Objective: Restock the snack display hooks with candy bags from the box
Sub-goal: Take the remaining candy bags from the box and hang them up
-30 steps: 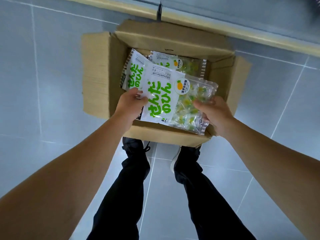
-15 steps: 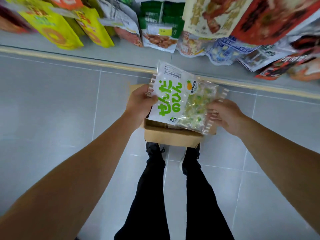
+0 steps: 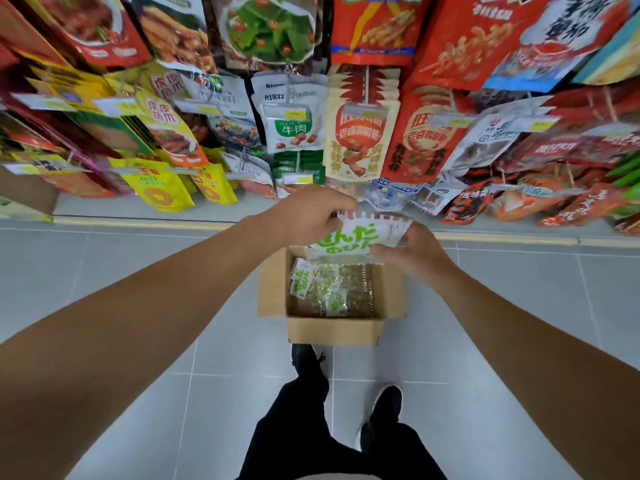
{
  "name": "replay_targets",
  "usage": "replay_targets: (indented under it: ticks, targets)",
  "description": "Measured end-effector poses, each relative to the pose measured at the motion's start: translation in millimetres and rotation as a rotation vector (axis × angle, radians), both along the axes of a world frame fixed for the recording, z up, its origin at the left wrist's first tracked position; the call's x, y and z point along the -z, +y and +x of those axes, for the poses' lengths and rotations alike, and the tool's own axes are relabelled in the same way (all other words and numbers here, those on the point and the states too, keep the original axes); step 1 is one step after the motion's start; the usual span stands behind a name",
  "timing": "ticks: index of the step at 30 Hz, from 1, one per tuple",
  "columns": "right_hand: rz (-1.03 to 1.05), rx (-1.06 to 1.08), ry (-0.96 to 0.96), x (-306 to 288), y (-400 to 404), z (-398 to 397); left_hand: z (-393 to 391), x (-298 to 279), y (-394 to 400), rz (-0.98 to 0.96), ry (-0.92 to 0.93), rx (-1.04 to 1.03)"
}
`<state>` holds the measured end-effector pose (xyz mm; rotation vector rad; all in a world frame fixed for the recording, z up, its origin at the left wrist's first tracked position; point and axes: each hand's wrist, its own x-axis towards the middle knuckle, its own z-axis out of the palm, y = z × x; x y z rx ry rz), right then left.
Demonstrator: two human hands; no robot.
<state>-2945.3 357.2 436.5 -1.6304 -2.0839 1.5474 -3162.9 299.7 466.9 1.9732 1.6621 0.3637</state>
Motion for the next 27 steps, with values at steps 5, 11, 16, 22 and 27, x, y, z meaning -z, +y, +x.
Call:
replay_targets:
  ticks: [5, 11, 16, 22, 27]
  targets:
    - [-0.018, 0.243, 0.137, -27, -24, 48, 56, -35, 2, 0.147, 0.07, -0.065]
    - [-0.054, 0.351, 0.42, -49, -26, 147, 139, -61, -7, 0.077, -0.323, -0.565]
    - [-0.077, 0.366, 0.645, -96, -21, 259, 262, -75, -29, -0.226, -0.702, -0.566]
    - [-0.058, 0.531, 0.76, -160, 9, 376, 398, -115, -11, -0.211, -0.691, -0.485]
    - [0.101, 0.518, 0.77, -205, 42, 460, 474, -150, 48, -0.12, -0.755, -0.465]
